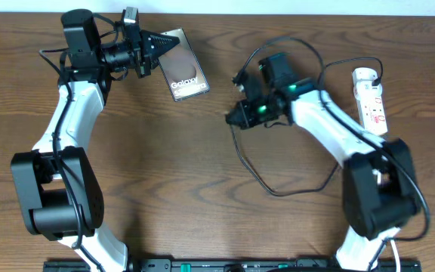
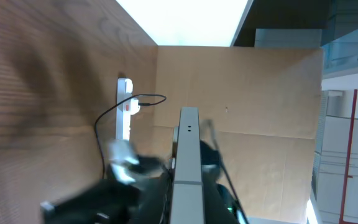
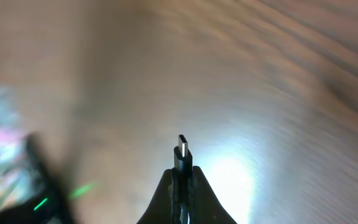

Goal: Plug charger to phone and switch on socket

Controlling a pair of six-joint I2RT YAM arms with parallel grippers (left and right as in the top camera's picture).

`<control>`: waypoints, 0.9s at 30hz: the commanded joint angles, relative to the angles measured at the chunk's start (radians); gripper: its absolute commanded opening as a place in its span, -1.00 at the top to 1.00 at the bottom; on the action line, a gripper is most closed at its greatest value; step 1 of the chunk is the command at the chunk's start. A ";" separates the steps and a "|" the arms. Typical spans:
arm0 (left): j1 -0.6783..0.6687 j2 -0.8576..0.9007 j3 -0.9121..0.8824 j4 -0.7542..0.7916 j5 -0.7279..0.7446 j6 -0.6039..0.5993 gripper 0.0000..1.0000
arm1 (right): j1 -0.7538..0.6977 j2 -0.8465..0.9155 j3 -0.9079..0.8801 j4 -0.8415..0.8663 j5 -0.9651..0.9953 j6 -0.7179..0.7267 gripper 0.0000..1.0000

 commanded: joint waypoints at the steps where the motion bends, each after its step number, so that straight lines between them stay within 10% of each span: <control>1: 0.005 0.005 0.016 0.006 0.040 0.003 0.85 | -0.031 -0.031 -0.001 0.002 -0.397 -0.213 0.98; 16: 0.005 0.005 0.016 0.006 0.054 0.101 0.85 | -0.044 -0.031 -0.001 -0.008 -0.726 -0.286 0.98; 27: -0.001 0.005 0.016 0.006 0.034 0.100 0.86 | -0.039 -0.031 -0.001 0.144 -0.758 -0.042 0.98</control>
